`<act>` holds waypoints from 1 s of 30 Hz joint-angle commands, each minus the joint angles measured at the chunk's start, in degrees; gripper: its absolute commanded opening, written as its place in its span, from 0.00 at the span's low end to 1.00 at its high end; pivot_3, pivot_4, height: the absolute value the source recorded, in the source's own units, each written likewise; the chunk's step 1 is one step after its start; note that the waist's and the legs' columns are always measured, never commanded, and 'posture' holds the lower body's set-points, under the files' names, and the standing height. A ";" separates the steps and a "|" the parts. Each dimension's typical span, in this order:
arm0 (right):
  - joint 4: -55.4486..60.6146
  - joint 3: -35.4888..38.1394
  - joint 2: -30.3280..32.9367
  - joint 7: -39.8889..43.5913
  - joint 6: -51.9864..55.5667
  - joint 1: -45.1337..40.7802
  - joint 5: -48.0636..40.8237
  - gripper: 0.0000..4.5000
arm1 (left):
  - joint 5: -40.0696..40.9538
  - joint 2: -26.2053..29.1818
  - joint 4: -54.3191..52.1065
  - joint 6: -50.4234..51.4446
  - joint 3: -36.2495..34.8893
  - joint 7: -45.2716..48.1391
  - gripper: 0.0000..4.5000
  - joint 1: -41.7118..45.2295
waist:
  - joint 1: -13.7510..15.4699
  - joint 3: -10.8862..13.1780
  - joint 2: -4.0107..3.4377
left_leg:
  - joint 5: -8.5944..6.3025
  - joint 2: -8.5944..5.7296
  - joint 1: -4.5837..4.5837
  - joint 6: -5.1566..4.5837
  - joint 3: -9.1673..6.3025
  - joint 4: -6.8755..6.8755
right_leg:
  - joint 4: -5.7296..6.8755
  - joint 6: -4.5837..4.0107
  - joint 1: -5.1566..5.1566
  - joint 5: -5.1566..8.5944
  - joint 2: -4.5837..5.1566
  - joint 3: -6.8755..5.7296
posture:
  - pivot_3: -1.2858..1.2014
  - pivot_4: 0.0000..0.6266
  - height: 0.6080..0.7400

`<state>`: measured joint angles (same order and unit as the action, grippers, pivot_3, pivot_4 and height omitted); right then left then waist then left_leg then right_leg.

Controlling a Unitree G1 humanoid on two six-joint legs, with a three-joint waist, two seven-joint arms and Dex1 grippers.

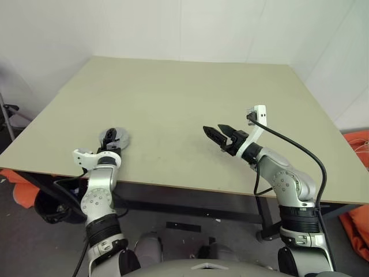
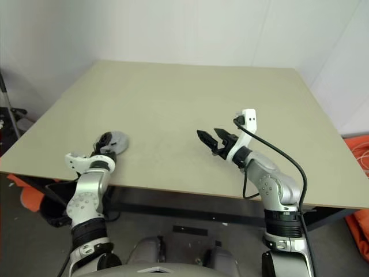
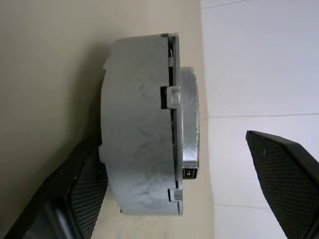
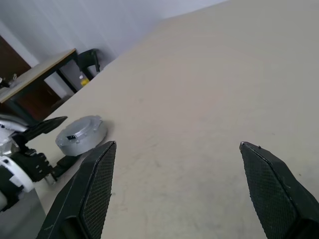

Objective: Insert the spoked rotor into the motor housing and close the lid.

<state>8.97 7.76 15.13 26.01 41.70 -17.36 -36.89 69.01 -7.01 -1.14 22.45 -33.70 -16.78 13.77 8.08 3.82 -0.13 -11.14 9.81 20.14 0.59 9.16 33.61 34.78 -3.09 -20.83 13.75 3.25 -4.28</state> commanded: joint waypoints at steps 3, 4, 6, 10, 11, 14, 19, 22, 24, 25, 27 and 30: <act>0.00 0.39 0.35 0.34 -0.76 -1.77 -0.09 1.00 | 4.44 -2.09 -10.10 2.00 2.34 -5.23 0.99 -6.49 | -0.72 0.00 0.01 | 0.00 -0.03 -0.02 -0.01 0.00 0.03 | -0.01 0.12 0.04 0.07 0.01 0.00 | 0.52 0.00 1.00; -0.22 0.34 0.35 0.40 -0.77 -1.90 -0.04 1.00 | 5.09 -1.92 -10.81 2.23 2.57 -6.03 0.99 -7.33 | -0.74 0.00 0.01 | -0.01 -0.02 -0.01 -0.01 0.00 0.05 | -0.01 0.13 0.05 0.08 0.01 0.00 | 0.52 0.00 1.00; -0.55 0.24 0.39 0.58 -0.76 -2.13 0.07 1.00 | 6.42 -1.58 -12.12 2.74 3.05 -7.66 0.99 -8.97 | -0.78 -0.01 0.01 | -0.01 -0.02 -0.06 -0.01 0.00 0.13 | -0.01 0.14 0.12 0.08 0.01 0.00 | 0.52 0.00 1.00; -1.02 0.24 0.41 0.91 -0.67 -2.51 0.24 1.00 | 10.14 -0.65 -14.80 4.60 4.90 -10.28 0.99 -12.25 | -0.84 -0.01 0.01 | -0.03 0.00 -0.10 -0.05 -0.01 0.30 | -0.01 0.17 0.21 0.08 0.02 0.00 | 0.52 0.00 1.00; -1.08 0.23 0.41 0.97 -0.61 -2.54 0.25 1.00 | 11.19 -0.21 -15.43 5.62 5.77 -10.79 0.99 -13.08 | -0.85 -0.02 0.03 | -0.04 0.00 -0.09 -0.06 -0.01 0.33 | -0.01 0.18 0.21 0.07 0.02 0.00 | 0.52 0.00 1.00; -0.73 0.07 0.29 0.99 -0.38 -2.30 0.18 1.00 | 13.08 3.05 -17.69 10.68 10.12 -10.04 0.99 -14.77 | -0.73 -0.03 0.01 | -0.10 -0.01 -0.08 -0.16 -0.02 0.44 | -0.01 0.22 0.25 0.06 0.03 0.01 | 0.52 0.00 1.00; 1.63 -4.29 -0.20 1.12 -4.93 -0.20 4.91 1.00 | -3.81 15.33 -17.79 12.35 20.90 4.59 0.99 -10.89 | -0.80 -0.05 0.04 | -0.15 -0.01 -0.07 -0.25 -0.10 0.49 | -0.01 0.28 0.26 0.05 0.00 0.01 | 0.52 0.00 1.00; 2.82 -8.23 0.50 2.16 -9.85 2.27 9.54 1.00 | -22.67 23.07 -16.17 5.68 31.49 13.52 0.99 -9.45 | -0.96 -0.11 0.02 | -0.15 0.00 -0.08 -0.24 -0.18 0.45 | -0.02 0.36 0.22 0.02 -0.03 0.01 | 0.52 0.00 1.00; 1.70 -10.49 1.15 2.23 -16.76 4.26 14.81 1.00 | -35.97 26.32 -14.19 -1.49 39.21 17.03 0.99 -8.86 | -0.98 -0.12 0.01 | -0.15 -0.04 -0.06 -0.24 -0.18 0.43 | -0.07 0.41 0.21 -0.01 -0.01 0.04 | 0.52 0.00 1.00; 1.11 -11.02 1.19 2.11 -19.28 4.86 16.56 1.00 | -40.07 26.81 -13.38 -3.96 41.21 18.06 0.99 -8.83 | -1.02 -0.12 0.01 | -0.15 -0.05 -0.02 -0.25 -0.18 0.43 | -0.11 0.44 0.21 -0.01 0.00 0.04 | 0.52 0.00 1.00; -1.74 -11.32 1.13 0.13 -25.22 5.81 21.18 1.00 | -50.62 28.06 -10.23 -10.50 45.92 18.86 0.90 -8.93 | -1.13 -0.12 0.01 | -0.19 -0.09 0.06 -0.31 -0.16 0.44 | -0.12 0.59 0.16 -0.09 0.02 0.07 | 0.52 0.00 1.00; -6.47 -10.44 1.10 -3.99 -33.67 7.56 27.42 1.00 | -60.45 27.52 -4.48 -18.70 47.95 18.11 0.71 -9.43 | -1.20 -0.13 0.00 | -0.20 -0.07 0.07 -0.31 -0.16 0.42 | -0.10 0.54 0.12 -0.06 0.01 0.07 | 0.52 0.00 1.00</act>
<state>3.66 -3.60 16.14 23.98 12.77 -10.32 -12.00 13.34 20.64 -7.12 8.59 14.73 1.92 4.01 6.88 3.69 -0.13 -11.34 9.75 20.22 0.28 9.00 34.02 34.69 -2.65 -20.72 13.75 3.26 -4.22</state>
